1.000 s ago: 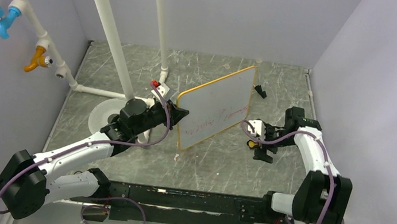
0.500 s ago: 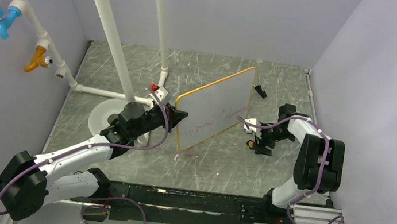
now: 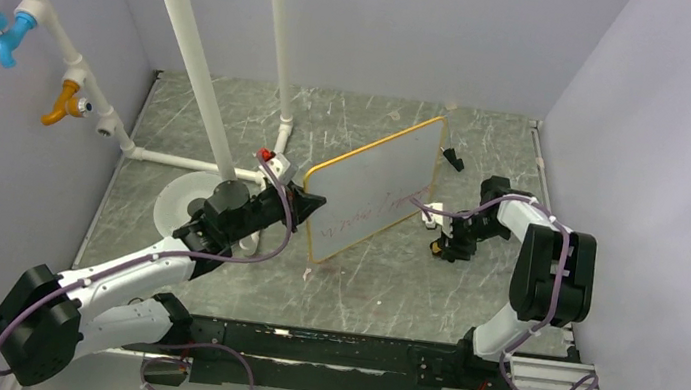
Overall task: Erase the whiteboard
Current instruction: Pick up the whiteboard eraser from the center of the board, then erase the whiteboard at the center of the board.
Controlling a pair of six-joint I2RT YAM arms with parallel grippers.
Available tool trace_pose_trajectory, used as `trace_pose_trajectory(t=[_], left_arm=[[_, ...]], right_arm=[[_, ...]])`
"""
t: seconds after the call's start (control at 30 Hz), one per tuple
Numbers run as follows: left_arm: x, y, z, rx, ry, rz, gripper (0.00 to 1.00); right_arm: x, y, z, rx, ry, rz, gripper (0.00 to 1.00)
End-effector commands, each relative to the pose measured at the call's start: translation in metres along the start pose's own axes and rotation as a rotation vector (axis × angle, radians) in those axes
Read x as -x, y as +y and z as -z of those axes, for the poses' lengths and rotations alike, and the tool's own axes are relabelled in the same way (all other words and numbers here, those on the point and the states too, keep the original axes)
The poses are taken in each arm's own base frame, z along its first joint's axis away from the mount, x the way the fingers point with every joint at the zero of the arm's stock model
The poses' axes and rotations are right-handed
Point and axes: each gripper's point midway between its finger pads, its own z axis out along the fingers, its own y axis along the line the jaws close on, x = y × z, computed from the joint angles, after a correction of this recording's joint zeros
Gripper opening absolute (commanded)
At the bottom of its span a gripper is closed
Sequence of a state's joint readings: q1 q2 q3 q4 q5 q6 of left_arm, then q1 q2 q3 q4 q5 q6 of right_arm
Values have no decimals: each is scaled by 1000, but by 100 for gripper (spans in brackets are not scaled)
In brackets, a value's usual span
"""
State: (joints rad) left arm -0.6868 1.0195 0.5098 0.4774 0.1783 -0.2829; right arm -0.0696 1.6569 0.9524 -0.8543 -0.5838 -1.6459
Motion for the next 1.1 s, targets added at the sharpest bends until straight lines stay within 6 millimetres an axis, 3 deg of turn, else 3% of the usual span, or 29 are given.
trace_pose_trajectory(t=[0.0,0.13,0.27,0.3,0.33,0.43,0.63,0.77,0.93,1.07], left_arm=[[-5,3,4,8,6,-13,0],[-6,0,5,-3,6,8,0],[-7,-2,4,-8,7,45,0],[-8,-1,4,-2,15,60,0],[-8,-1,3,2,18,73,0],[-7,-2,1,5,18,118,0],[-8,-3,0,23,14,245,0],[-9,-3,-1,42,12,333,0],[-6,-3,-1,64,11,412,0],[-3,-4,-1,74,9,453,0]], right_arm=[[7,2,-1,27,-16,9,41],[7,6,-1,47,-9,9,31],[16,10,4,56,-31,-8,17],[24,11,8,50,-47,-10,10],[33,12,11,40,-71,-16,0],[66,22,18,27,-121,-31,0],[164,52,23,9,-248,-25,0],[227,44,37,-97,-373,75,0],[272,26,22,-218,-364,67,0],[283,31,3,-249,-357,73,0]])
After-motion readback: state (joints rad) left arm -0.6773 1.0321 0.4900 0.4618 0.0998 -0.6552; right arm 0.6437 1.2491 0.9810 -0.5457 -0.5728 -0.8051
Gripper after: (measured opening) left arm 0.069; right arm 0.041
